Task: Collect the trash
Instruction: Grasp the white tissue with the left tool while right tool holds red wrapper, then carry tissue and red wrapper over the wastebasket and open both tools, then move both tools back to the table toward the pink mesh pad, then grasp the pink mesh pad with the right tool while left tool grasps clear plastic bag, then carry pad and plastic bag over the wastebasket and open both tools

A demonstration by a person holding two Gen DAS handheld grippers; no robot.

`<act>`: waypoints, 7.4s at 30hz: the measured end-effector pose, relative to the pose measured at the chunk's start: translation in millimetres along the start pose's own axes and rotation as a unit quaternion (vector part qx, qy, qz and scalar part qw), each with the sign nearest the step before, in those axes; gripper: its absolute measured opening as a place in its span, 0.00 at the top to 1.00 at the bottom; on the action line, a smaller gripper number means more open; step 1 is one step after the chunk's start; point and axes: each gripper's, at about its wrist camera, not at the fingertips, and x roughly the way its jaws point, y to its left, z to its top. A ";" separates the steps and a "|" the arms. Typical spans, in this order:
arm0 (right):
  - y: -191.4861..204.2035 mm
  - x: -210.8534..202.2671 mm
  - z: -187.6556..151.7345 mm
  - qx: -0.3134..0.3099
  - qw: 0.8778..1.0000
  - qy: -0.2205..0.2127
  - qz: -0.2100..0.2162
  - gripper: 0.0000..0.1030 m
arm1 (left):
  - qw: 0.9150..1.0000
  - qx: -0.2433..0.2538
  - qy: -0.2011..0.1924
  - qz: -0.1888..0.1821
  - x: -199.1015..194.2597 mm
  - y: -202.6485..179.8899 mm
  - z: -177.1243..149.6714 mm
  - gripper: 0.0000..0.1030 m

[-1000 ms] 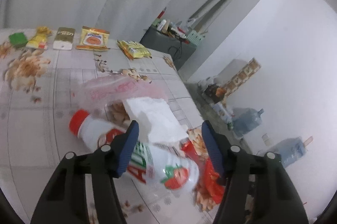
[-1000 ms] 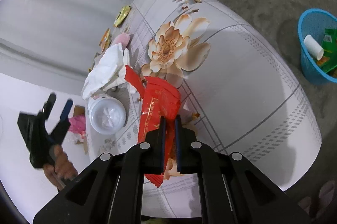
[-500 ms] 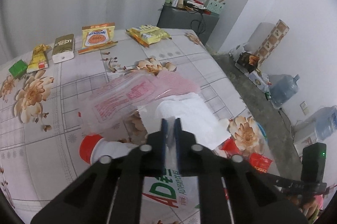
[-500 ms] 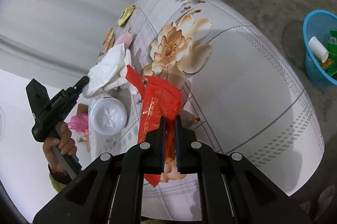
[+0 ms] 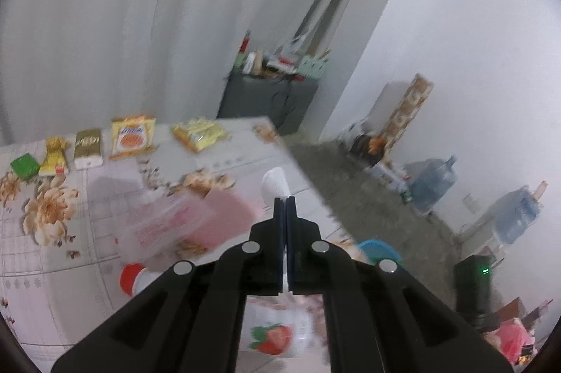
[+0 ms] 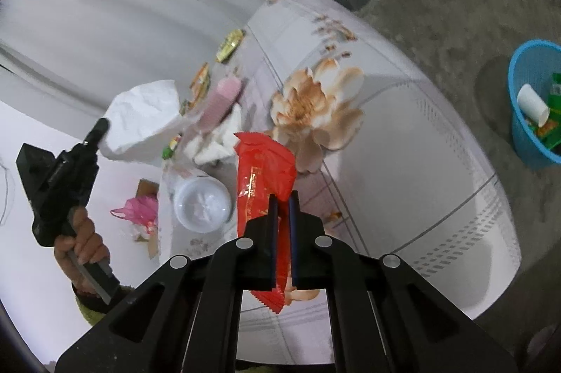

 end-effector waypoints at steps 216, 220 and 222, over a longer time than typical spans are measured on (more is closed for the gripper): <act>-210.6 -195.3 -5.1 0.310 0.925 -0.214 0.046 0.71 | 0.926 0.296 0.178 -0.154 165.1 -320.1 -63.1 0.99; -245.1 -175.1 -6.3 0.341 0.914 -0.218 0.011 0.71 | 0.914 0.287 0.241 -0.159 223.6 -351.5 -92.1 0.98; -262.7 -166.6 -6.4 0.353 0.911 -0.213 0.001 0.71 | 0.909 0.278 0.269 -0.158 250.3 -364.1 -106.5 0.98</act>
